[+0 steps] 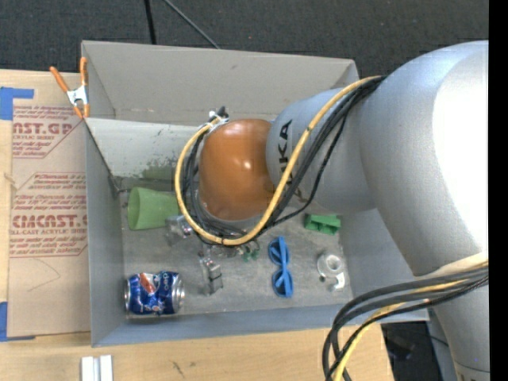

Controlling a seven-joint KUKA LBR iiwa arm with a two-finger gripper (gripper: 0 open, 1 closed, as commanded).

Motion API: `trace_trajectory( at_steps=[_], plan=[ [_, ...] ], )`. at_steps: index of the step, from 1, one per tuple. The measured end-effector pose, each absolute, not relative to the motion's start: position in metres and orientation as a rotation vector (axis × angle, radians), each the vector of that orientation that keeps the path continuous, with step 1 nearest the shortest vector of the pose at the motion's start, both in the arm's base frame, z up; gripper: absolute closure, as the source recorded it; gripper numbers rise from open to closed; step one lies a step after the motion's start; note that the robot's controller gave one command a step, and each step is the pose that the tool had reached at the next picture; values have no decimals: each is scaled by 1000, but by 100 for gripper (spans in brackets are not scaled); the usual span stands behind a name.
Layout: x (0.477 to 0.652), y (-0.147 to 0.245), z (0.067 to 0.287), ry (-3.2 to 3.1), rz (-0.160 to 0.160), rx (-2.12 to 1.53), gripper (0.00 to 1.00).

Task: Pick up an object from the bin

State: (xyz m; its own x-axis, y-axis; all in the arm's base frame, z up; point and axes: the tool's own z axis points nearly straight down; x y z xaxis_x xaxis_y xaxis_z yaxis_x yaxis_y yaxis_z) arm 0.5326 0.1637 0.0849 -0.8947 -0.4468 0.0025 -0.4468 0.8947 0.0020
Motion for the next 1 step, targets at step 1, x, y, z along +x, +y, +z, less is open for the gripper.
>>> trace_trajectory(
  at_steps=[1],
  plan=[
    [502,239,69,-2788,-3,1445,0]
  ],
)
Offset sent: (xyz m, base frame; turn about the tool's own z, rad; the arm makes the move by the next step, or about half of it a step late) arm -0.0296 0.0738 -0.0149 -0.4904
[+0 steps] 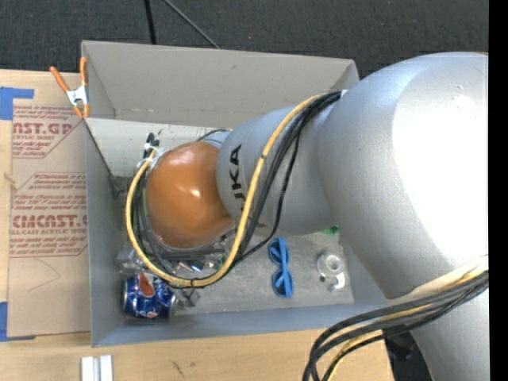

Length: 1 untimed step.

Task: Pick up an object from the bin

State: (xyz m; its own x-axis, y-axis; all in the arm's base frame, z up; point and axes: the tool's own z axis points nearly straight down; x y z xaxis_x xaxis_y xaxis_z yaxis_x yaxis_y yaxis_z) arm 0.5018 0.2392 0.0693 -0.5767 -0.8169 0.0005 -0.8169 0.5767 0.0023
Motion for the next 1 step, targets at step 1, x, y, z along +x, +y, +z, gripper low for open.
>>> trace_trajectory(
  at_steps=[1],
  plan=[
    [504,236,70,-2793,3,1436,100]
  ],
)
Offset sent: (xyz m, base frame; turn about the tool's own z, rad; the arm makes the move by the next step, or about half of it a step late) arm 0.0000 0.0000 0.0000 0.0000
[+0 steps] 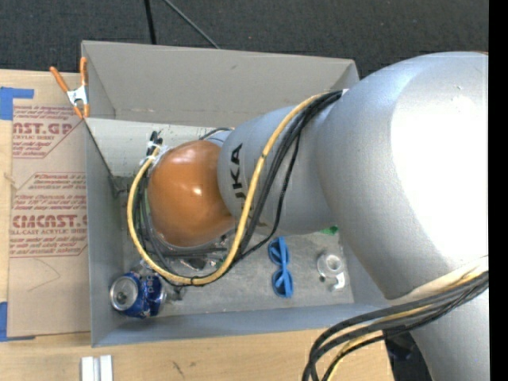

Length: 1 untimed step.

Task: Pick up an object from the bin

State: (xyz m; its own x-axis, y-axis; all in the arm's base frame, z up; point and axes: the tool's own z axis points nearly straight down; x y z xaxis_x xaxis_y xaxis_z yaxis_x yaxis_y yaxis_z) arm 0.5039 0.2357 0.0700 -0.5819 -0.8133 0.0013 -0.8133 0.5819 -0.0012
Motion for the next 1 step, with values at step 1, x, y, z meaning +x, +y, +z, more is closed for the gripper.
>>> trace_trajectory(
  at_steps=[1],
  plan=[
    [510,216,195,-2834,0,1380,100]
  ],
)
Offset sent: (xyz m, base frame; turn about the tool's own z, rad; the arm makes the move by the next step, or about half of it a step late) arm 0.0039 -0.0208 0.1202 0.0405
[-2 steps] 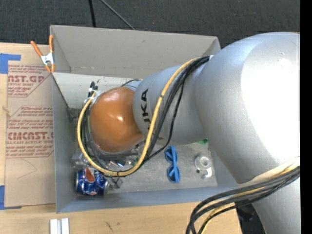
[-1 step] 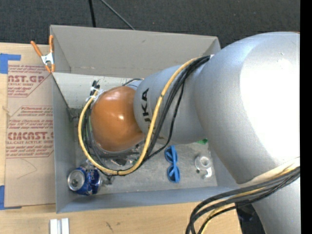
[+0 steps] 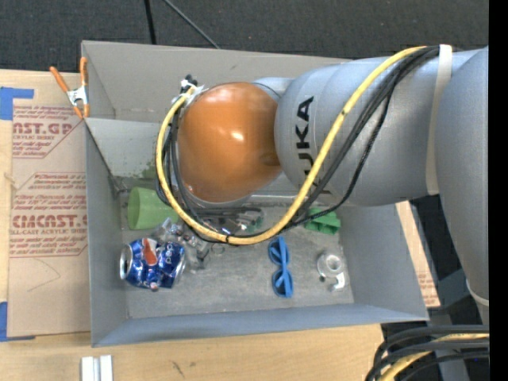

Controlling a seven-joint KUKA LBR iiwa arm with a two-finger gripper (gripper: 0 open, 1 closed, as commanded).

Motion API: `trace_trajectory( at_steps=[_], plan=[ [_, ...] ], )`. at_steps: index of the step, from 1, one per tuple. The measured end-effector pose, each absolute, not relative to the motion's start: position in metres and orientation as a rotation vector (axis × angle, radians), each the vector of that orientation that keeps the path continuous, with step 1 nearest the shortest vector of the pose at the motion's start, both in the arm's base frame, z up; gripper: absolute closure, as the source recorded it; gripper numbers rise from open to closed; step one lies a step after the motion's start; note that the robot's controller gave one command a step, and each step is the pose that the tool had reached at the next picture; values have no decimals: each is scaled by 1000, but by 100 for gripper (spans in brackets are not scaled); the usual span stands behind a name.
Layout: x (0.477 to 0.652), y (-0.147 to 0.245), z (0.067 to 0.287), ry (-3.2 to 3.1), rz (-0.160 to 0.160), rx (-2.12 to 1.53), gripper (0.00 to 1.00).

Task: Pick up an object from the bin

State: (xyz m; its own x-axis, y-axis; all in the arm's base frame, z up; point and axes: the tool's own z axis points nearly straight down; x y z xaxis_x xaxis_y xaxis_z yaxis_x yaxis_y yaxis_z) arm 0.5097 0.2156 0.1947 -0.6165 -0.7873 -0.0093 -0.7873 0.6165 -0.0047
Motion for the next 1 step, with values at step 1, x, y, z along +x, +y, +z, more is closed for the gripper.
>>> trace_trajectory(
  at_steps=[1],
  plan=[
    [523,226,302,2793,0,-1410,100]
  ],
)
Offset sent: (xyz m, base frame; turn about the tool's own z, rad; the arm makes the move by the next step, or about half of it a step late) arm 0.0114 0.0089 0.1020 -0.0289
